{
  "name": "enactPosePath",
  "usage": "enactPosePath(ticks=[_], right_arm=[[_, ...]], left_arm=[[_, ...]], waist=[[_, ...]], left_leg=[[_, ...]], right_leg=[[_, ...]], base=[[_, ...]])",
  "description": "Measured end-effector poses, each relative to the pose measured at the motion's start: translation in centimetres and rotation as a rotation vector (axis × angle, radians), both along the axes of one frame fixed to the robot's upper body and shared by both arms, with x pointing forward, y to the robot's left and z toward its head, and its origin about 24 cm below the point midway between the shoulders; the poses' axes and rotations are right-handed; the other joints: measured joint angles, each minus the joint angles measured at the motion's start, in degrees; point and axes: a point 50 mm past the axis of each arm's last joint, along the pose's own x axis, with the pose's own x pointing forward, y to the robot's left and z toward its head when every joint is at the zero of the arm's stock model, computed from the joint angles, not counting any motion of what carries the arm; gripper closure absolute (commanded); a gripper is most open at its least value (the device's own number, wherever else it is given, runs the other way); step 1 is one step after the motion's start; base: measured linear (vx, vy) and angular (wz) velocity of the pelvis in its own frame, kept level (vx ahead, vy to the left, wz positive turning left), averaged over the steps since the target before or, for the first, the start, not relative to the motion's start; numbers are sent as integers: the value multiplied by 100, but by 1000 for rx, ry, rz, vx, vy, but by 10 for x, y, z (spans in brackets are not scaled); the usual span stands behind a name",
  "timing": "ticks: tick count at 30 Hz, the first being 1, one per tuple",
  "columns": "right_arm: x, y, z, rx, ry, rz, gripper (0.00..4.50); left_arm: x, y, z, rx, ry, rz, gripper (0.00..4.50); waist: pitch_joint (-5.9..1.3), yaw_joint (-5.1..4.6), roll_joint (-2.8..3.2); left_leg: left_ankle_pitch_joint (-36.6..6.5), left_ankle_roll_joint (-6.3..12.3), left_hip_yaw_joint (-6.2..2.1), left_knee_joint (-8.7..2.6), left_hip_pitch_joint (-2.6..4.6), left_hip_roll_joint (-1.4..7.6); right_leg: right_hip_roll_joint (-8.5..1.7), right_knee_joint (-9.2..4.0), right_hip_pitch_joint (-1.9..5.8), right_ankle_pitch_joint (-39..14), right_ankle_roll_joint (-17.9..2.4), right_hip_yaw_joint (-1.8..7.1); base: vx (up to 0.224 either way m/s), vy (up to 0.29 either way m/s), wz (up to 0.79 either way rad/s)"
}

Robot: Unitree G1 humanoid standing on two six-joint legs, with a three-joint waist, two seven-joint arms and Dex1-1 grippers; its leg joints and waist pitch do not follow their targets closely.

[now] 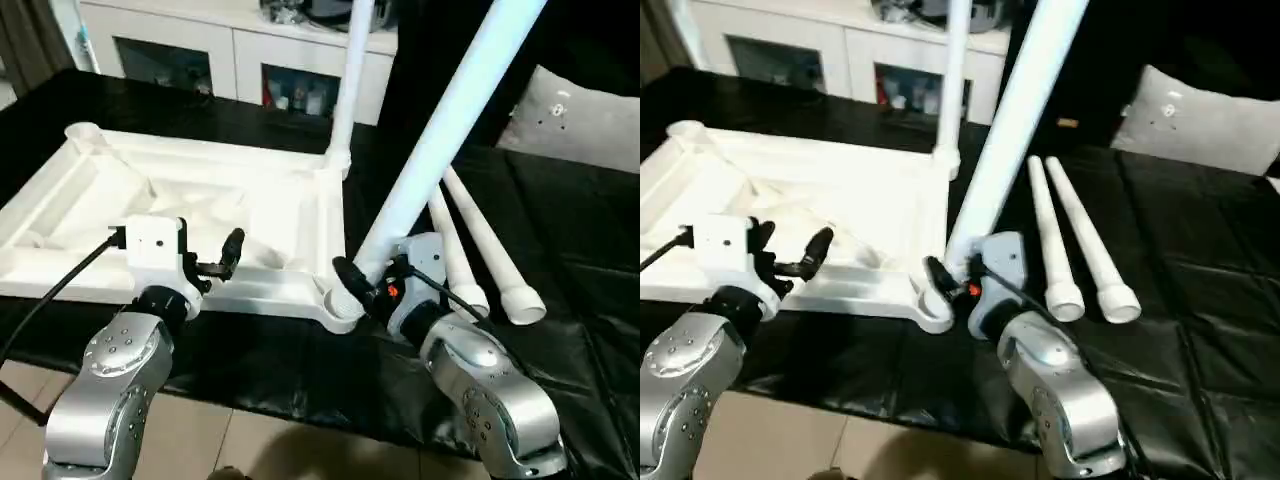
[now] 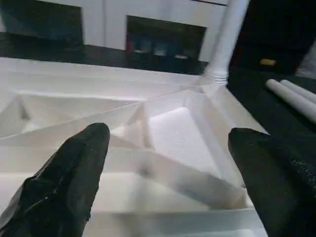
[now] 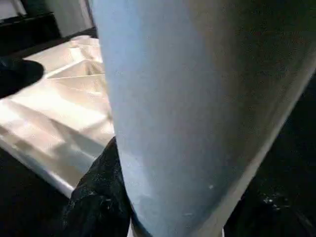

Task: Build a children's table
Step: Pick table leg

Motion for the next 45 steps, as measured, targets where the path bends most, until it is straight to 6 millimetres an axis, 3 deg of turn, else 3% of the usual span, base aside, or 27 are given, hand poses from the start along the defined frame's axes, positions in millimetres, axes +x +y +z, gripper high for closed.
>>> enactPosePath(ticks=[4, 8, 12, 13, 14, 16, 17, 18, 19, 20, 22, 23, 25, 27, 29, 32, 35, 36, 37, 38, 39, 40, 41, 42, 43, 44, 45], right_arm=[[0, -1, 1, -1, -10, -6, 260], [0, -2, 1, 0, -11, -11, 260], [1, -4, 0, -5, -9, -26, 260], [1, -3, 0, -9, -8, -27, 260], [1, -3, 0, -13, -8, -27, 260], [0, 3, 1, -6, -12, -10, 260], [-1, 5, 1, -1, -11, -1, 260], [-1, 5, 0, -8, -12, -1, 260], [-1, 3, 0, -17, -12, -5, 260], [0, 2, 0, -20, -11, -7, 260], [-1, 2, 0, -18, -11, -6, 260], [-1, 2, 0, -18, -12, -3, 260], [-1, 1, -1, -28, -13, 3, 260], [-1, -2, -1, -38, -13, 1, 260], [-1, -4, -3, -45, -8, -2, 260], [-3, -6, -6, -45, 5, -6, 260], [-3, -7, -6, -46, 5, -3, 260], [-3, -7, -6, -46, 7, -1, 260], [-3, -6, -6, -44, 9, 4, 260], [-4, -5, -6, -41, 11, 11, 260], [-5, -3, -6, -33, 14, 23, 260], [-7, -3, -7, -30, 18, 24, 260], [-7, -3, -8, -31, 21, 23, 260], [-6, -1, -6, -34, 13, 37, 260], [-5, 0, -6, -31, 13, 41, 260], [-6, 1, -7, -24, 18, 45, 260], [-8, 1, -9, -19, 28, 47, 260]], left_arm=[[0, -3, 1, 2, -9, -41, 19], [0, -5, 0, -1, -9, -54, 19], [0, -11, -1, -6, -4, -79, 19], [0, -10, -1, -6, -4, -80, 19], [0, -10, -1, 0, -3, -76, 19], [0, -4, -2, 37, 9, -54, 19], [0, -2, -2, 58, 11, -43, 19], [1, -1, -1, 70, 5, -40, 19], [2, -3, 0, 59, -3, -41, 19], [2, -4, -1, 46, -3, -34, 19], [2, -7, -2, 12, -3, -26, 19], [2, -7, -2, 14, -5, -26, 19], [1, -6, -2, 21, -6, -25, 19], [0, -8, -4, 23, 4, -37, 19], [-2, -7, -7, 26, 18, -41, 19], [-3, -6, -9, 18, 23, -34, 19], [-8, -5, -15, 18, 46, -26, 19], [-10, -4, -17, 18, 57, -23, 19], [-11, -3, -19, 18, 63, -20, 19], [-12, -3, -20, 19, 68, -17, 19], [-14, -1, -19, 26, 65, -14, 19], [-13, -2, -15, 31, 51, -20, 19], [-12, -4, -11, 29, 31, -27, 19], [-16, -2, -9, 30, 23, -15, 19], [-21, 0, -15, 27, 47, -8, 19], [-23, 1, -19, 31, 71, -3, 19], [-22, 0, -17, 33, 63, -9, 19]], waist=[[0, -15, -2], [-1, 72, -4], [-22, 288, 68], [-32, 311, 78], [-39, 311, 71], [-32, 186, 77], [-39, 180, 38], [-43, 112, 56], [-45, 47, 49], [-44, -18, 51], [-27, -176, 79], [-40, -212, 39], [-32, -229, -61], [-18, -227, -117], [27, -272, -19], [36, -398, -3], [43, -487, -17], [68, -487, -16], [101, -501, 3], [140, -524, 35], [196, -429, 82], [197, -368, 14], [155, -169, -119], [150, -10, -215], [164, 126, -152], [164, 173, -50], [131, 197, 30]], left_leg=[[0, 1, 121, -65, 96, 3], [-11, 75, 226, -55, 108, -2], [-192, 350, 272, 223, 22, -72], [-220, 398, 294, 236, 17, -116], [-225, 467, 343, 226, 37, -170], [-237, 637, 461, 209, 69, -330], [-254, 660, 597, 209, 91, -344], [-268, 640, 613, 212, 84, -374], [-243, 612, 616, 203, 72, -390], [-229, 587, 603, 202, 63, -388], [-191, 522, 526, 186, 62, -332], [-188, 519, 511, 167, 65, -303], [-169, 482, 483, 159, 93, -264], [-246, 361, 396, 188, 85, -263], [-273, 308, 274, 217, 33, -272], [-241, 252, 189, 199, -9, -239], [-241, 250, 193, 184, 29, -241], [-243, 250, 192, 161, 81, -239], [-245, 250, 188, 146, 139, -221], [-245, 250, 183, 118, 206, -175], [-246, 249, 258, 18, 233, -134], [-245, 249, 362, 3, 269, -109], [-243, 251, 591, 13, 328, -71], [-305, 238, 661, 242, 335, -93], [-484, 273, 428, 651, 272, -120], [-512, 322, 115, 923, 253, -265], [-566, 331, -8, 834, 346, -354]], right_leg=[[5, -1, -4, 2, 9, 110], [-12, -17, -24, 15, 33, 196], [-120, -51, 4, 38, 172, 280], [-151, -103, 17, 64, 199, 311], [-183, -131, 8, 84, 177, 364], [-229, 42, -137, -18, -108, 416], [-208, 117, -218, -42, -113, 415], [-171, 87, -176, -17, -76, 473], [-172, 25, -195, 26, -28, 509], [-160, 0, -160, 92, -23, 519], [-75, -43, -136, 101, -22, 511], [-55, -50, -101, 96, -5, 510], [-16, -106, -136, 155, 226, 513], [-10, -96, -190, 145, 244, 482], [-23, -109, -185, 134, 225, 356], [15, -168, -192, 130, 193, 269], [7, -179, -181, 139, 172, 259], [3, -211, -156, 133, 168, 230], [3, -257, -106, 123, 159, 179], [-3, -335, 1, 98, 150, 74], [-17, -75, 89, -162, 46, -3], [-57, 328, 121, -342, 2, 15], [-79, 496, 193, -494, -36, 199], [-92, 484, 178, -582, 114, 365], [-64, 486, 211, -591, 101, 364], [-49, 456, 297, -594, 106, 379], [-21, 389, 301, -595, 111, 374]], base=[[0, 0, 0], [0, 0, 0], [10, 114, -5], [10, 173, 1], [18, 197, 1], [16, 223, 6], [-17, 195, -12], [-60, 143, -17], [-60, 143, -17], [-75, 100, -6], [-77, 20, 0], [-71, -63, 8], [-65, -113, -1], [-70, -110, -15], [-48, -56, -24], [11, 1, -15], [0, 0, 0], [0, 0, 0], [0, 0, 0], [0, 0, 0], [0, 0, 0], [0, 0, 0], [57, -104, 10], [140, -129, 4], [140, -129, 4], [191, -21, -17], [182, 33, 8]])
